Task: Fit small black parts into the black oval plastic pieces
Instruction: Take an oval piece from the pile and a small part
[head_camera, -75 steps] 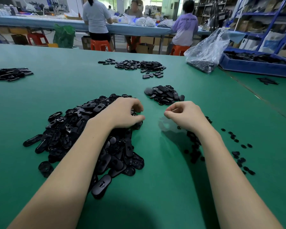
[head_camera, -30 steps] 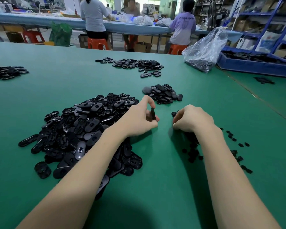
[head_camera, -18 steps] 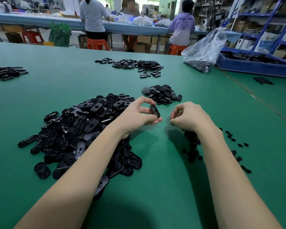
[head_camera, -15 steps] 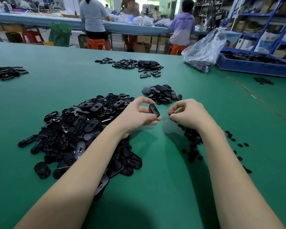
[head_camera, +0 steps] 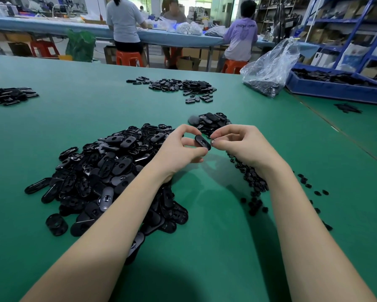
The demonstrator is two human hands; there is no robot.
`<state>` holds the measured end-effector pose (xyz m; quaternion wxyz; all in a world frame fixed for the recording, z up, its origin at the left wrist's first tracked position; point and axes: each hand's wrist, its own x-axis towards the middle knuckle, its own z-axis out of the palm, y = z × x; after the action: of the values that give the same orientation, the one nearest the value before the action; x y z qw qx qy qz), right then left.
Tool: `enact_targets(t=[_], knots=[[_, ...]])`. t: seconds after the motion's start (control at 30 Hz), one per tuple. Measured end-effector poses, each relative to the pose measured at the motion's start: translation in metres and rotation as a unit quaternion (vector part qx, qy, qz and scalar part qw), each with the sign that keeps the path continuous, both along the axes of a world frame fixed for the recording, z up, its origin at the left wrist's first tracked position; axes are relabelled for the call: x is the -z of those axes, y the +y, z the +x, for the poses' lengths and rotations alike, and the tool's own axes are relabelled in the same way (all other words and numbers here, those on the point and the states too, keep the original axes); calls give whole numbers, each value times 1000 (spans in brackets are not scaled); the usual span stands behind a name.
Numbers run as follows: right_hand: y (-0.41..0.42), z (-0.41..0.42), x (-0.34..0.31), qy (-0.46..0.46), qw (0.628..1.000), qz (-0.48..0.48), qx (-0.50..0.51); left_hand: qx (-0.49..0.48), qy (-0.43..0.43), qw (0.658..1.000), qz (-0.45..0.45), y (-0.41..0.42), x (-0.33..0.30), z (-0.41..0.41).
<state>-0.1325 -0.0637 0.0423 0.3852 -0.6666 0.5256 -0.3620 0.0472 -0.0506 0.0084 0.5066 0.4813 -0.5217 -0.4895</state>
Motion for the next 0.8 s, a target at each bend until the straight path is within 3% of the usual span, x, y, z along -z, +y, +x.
enact_targets(t=[0.47, 0.8], knots=[[-4, -3, -1, -19, 996, 75, 46, 12, -104, 991, -82, 4, -3, 0], [-7, -3, 5, -31, 994, 84, 61, -21, -218, 959, -181, 5, -2, -4]])
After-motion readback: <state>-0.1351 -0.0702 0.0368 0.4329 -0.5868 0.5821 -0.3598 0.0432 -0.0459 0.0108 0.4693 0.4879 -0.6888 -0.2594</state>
